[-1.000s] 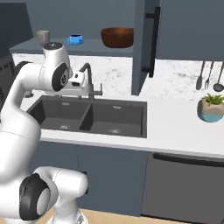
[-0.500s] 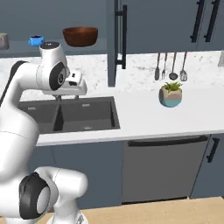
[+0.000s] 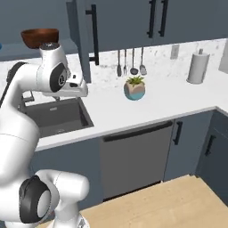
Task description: Gather all objects into one cabinet and sort the glasses and bowls to opposite sides.
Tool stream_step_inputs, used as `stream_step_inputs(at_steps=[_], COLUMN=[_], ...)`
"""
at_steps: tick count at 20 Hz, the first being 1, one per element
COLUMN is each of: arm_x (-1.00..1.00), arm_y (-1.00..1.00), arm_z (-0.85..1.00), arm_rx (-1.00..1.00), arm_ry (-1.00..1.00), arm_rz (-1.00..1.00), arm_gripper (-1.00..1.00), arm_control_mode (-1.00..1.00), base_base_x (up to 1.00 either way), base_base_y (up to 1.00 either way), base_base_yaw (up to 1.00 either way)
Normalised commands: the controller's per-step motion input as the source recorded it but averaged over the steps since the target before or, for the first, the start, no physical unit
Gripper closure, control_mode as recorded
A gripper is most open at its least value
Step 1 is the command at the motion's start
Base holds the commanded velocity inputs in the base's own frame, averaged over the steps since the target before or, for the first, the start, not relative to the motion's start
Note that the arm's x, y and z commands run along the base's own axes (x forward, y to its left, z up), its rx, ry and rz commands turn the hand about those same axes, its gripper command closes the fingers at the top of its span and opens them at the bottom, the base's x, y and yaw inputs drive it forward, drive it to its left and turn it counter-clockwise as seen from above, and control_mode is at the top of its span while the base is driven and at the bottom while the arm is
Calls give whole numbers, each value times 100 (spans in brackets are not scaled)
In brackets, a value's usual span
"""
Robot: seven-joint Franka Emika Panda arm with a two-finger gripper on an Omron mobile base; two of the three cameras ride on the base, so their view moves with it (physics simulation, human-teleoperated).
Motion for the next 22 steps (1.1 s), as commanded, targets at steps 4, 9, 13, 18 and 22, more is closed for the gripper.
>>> stream_step_inputs(at_steps=[4, 9, 13, 18, 22], arm_x=[0, 0, 0, 0, 0], arm_y=[0, 0, 0, 0, 0], arm_z=[0, 0, 0, 0, 0], arm_rx=[0, 0, 0, 0, 0], arm_ry=[0, 0, 0, 0, 0], arm_rz=[0, 0, 0, 0, 0], arm_gripper=[-100, -100, -100, -100, -100], arm_control_mode=[100, 100, 100, 100, 100], base_base_x=[-79, -26, 7, 0, 0], base_base_y=[-16, -8, -19, -22, -20], base_base_yaw=[-38, -21, -45, -58, -64])
